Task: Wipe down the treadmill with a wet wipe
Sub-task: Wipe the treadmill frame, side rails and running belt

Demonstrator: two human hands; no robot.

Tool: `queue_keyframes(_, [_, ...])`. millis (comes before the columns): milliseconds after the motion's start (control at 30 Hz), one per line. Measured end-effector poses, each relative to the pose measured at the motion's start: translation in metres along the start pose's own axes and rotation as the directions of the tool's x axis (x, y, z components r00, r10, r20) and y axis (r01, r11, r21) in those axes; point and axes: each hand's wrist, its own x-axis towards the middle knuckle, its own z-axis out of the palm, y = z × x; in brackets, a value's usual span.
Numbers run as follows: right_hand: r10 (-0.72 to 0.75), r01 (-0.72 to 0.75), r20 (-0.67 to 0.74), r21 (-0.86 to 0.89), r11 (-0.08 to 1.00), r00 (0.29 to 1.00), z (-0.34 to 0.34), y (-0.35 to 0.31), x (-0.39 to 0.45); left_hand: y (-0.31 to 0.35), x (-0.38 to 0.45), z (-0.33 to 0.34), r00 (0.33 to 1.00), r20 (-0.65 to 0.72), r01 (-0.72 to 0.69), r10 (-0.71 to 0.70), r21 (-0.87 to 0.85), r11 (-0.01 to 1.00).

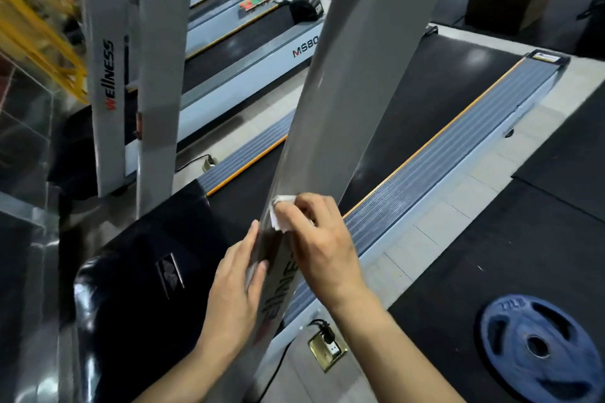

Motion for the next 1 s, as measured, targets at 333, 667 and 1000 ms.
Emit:
queue_keyframes(333, [0.292, -0.241, -0.558, 0.165, 0.956, 0.776, -0.049, 0.041, 0.116, 0.015, 0.044, 0.004, 0.895, -0.066, -0.430, 0.442, 0.140, 0.892])
queue_keyframes(667, [0.627, -0.324, -0.600, 0.542, 0.776, 0.498, -0.034, 0.062, 0.115, 0.048, 0.103, 0.037, 0.787, -0.205, -0.538, 0.581, 0.230, 0.811])
queue_keyframes(1000, [0.505, -0.322, -0.532, 0.402, 0.857, 0.679, -0.018, 0.074, 0.067, 0.052, 0.106, 0.039, 0.769, -0.227, -0.540, 0.598, 0.272, 0.797])
